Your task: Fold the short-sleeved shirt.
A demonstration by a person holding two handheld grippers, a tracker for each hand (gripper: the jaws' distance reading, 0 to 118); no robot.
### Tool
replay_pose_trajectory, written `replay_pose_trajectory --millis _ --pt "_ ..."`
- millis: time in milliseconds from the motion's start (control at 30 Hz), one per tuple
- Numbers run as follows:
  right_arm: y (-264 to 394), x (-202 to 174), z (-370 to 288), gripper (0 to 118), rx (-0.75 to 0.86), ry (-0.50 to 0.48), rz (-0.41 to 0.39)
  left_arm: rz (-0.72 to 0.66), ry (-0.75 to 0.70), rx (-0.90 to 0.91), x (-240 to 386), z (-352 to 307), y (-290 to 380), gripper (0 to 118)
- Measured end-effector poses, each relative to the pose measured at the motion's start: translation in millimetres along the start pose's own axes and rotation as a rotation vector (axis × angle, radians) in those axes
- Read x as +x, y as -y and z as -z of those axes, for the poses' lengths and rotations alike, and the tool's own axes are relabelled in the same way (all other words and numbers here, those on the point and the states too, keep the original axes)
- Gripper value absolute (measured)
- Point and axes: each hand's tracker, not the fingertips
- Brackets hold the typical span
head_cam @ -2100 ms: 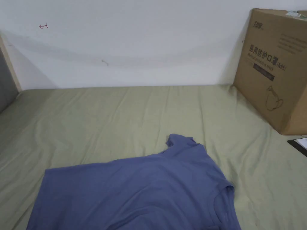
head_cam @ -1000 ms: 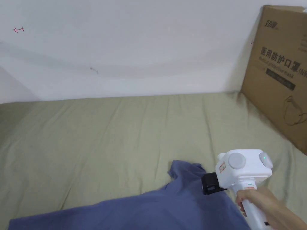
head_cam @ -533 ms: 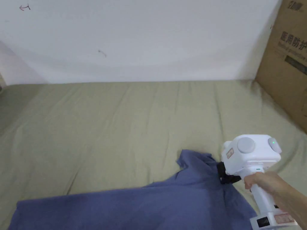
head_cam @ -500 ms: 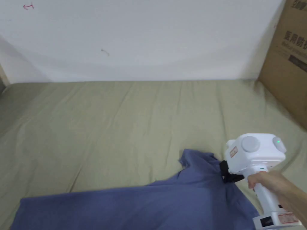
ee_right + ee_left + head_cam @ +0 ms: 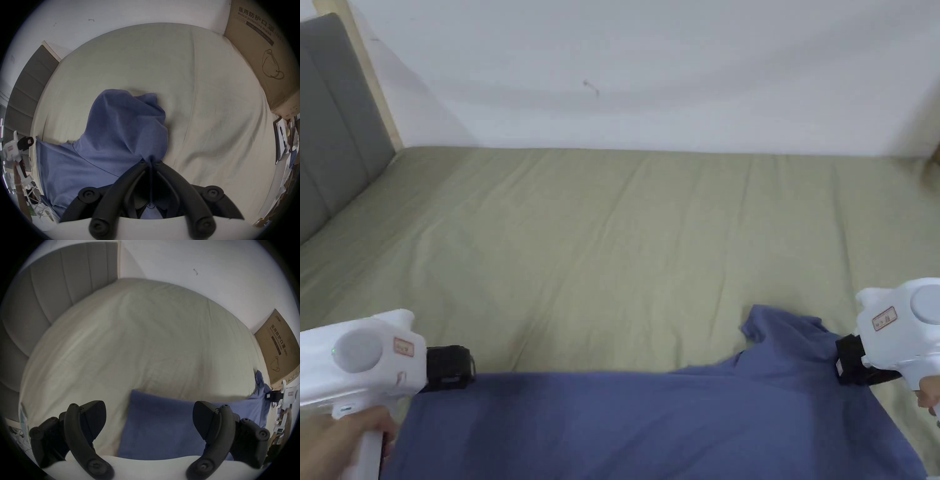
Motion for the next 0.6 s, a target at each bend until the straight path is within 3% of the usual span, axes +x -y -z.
replay_pose_trajectory --millis 100,267,300,367,433,500,600 --pt "-2 2 3 1 -0.008 -0.002 -0.001 0.086 -0.146 -0.096 12 31 3 108" --pt "-5 7 5 1 -0.01 -0.022 0.007 0.092 -0.146 -0.047 15 31 14 93" --pt "-4 5 1 1 -0.006 -0.032 0.01 0.094 -0.154 -0.037 18 28 13 83" --pt "-3 2 -14 1 0.027 -0.114 0.073 0.147 -0.159 -0.036 29 20 9 52" --pt "-4 -1 -26 1 0.051 -0.114 0.036 0.209 -0.156 -0.045 39 8 6 3" --pt "-6 -4 -40 1 0.067 -0.09 0.024 0.199 -0.132 -0.051 43 -2 2 3" --pt "-8 2 -62 1 0.106 -0.127 0.057 0.158 -0.105 0.011 40 -26 -7 3"
